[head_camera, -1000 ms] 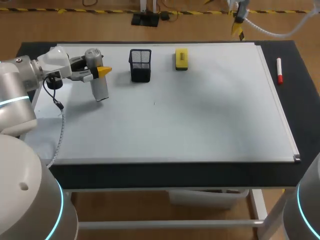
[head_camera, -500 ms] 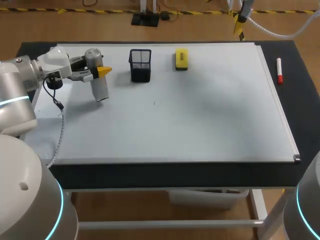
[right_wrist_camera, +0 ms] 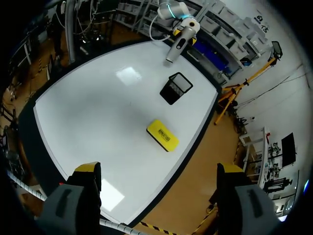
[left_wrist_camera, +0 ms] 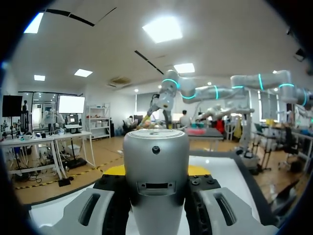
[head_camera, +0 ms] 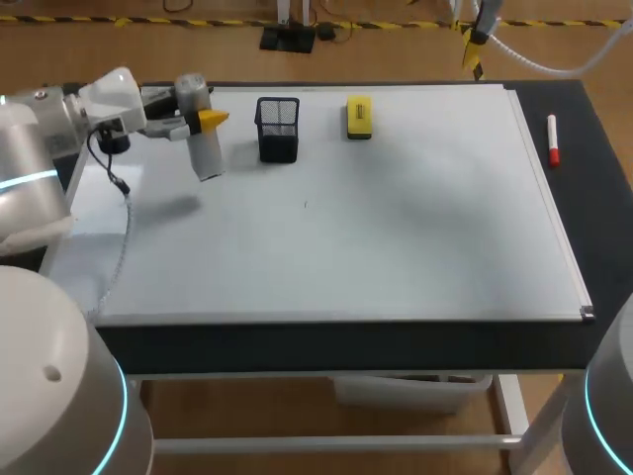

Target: Pick up the inspection probe, press it on each red-marked spot on the whiteboard one by one, put down the probe, pick up the eraser, and wipe off all the red marks.

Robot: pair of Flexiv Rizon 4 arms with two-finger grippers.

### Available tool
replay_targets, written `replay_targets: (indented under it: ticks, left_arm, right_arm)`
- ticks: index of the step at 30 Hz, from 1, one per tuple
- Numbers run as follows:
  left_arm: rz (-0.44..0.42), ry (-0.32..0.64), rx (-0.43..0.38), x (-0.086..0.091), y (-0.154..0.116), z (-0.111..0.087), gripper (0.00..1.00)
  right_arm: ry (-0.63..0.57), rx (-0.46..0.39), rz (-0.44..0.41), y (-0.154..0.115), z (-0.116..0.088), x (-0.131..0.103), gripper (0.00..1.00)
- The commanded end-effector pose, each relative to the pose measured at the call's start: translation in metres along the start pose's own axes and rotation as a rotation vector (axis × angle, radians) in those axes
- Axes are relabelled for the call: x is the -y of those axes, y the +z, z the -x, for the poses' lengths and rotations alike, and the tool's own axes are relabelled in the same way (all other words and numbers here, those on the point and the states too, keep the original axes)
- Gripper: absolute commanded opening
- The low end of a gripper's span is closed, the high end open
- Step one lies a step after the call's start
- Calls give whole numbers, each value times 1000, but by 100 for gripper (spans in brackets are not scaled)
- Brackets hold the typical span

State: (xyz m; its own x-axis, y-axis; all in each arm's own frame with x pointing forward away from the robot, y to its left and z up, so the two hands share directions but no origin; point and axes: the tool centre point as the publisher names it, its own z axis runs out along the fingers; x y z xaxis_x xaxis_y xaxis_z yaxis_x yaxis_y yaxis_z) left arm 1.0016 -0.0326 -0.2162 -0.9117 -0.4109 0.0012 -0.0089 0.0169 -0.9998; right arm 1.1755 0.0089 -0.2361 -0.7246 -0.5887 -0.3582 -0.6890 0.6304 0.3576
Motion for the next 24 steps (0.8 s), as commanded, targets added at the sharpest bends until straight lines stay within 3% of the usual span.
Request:
replay_targets:
  ticks: [1,11,24]
  left_arm:
    - [5,3,-51,16,13,12,0]
    - [-25,9,-135,48,44,26,0]
    - [-18,14,-313,67,104,53,0]
  right_arm:
    - [-2,-7,-2,-1,1,1,100]
    - [-2,-7,-2,-1,1,1,100]
    - [-2,-7,-2,-1,1,1,100]
